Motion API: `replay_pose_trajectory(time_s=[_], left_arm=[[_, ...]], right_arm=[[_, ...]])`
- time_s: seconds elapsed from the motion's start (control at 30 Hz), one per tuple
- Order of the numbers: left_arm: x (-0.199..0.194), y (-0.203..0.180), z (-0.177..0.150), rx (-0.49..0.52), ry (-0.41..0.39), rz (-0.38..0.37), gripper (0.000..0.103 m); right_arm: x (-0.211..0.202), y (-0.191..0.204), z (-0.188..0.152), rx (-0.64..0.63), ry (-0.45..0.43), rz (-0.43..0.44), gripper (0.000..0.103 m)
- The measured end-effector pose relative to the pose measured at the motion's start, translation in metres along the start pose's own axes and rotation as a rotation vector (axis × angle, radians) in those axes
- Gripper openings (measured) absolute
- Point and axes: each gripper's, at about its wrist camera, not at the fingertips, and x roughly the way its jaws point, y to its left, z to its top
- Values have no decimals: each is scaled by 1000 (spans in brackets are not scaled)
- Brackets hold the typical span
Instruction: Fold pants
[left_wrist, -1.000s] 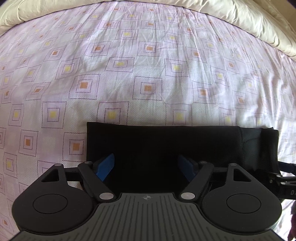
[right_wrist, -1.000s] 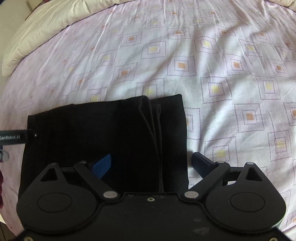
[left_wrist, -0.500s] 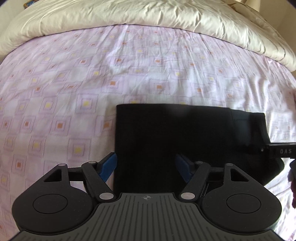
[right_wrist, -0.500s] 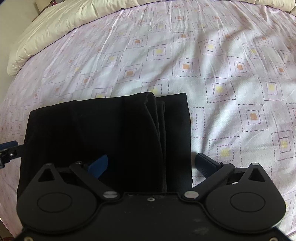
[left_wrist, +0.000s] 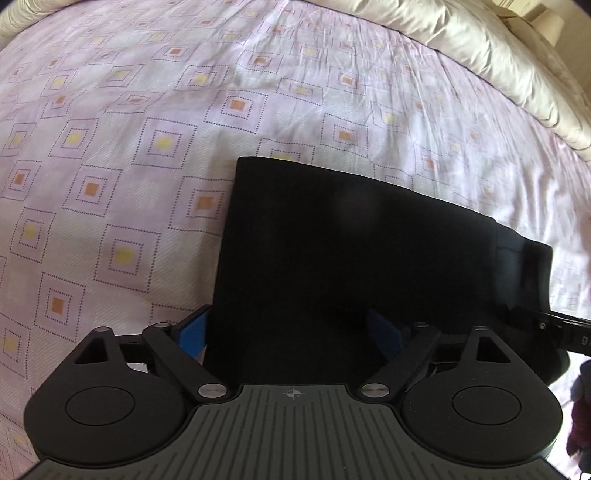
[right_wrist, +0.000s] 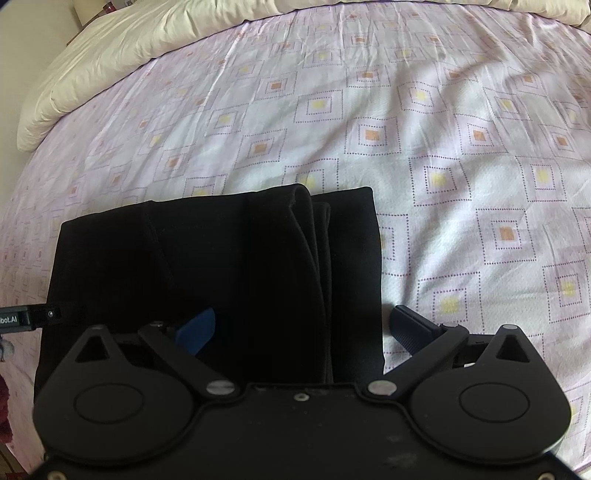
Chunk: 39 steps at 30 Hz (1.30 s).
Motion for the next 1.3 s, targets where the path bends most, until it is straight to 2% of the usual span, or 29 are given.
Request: replay_pose_trajectory(time_s=[0.1,0.13,0.17,0.23,0.3,0.43,0.6,0.8,0.9,1.03,1.3], left_arm=[[0,-3,0,-25,3,9,87],[-1,-2,0,-31,0,1,77],[-4,-2,-1,-34,-8,4,69],[-12,-4,-3,-33,-26,2,31],[-20,-10,-4,-6,-43,7,22],[-35,-27,-4,63,-86,44,19],[-67,-33,-10,61,-142,28,19],[-101,-29,-27,70,-178,59,18],[-113,-10,-38,50,-181,80,14],[-125,29,-47,19,-169,93,13],[-153,128,-42,24,-203,122,13]], right_arm=[[-7,-5,-2,17,-17,21,100],[-13,-7,-2,30,-39,33,73],[-18,-12,-1,68,-41,55,61],[-27,-21,1,152,-48,92,35],[-36,-23,-1,173,-64,109,29],[-59,-7,-4,128,-102,93,25],[-89,3,-12,142,-126,125,24],[-109,22,-34,111,-122,178,24],[-108,41,-45,94,-103,208,24],[-100,81,-57,54,-73,229,24],[-78,202,-65,9,-69,271,24]])
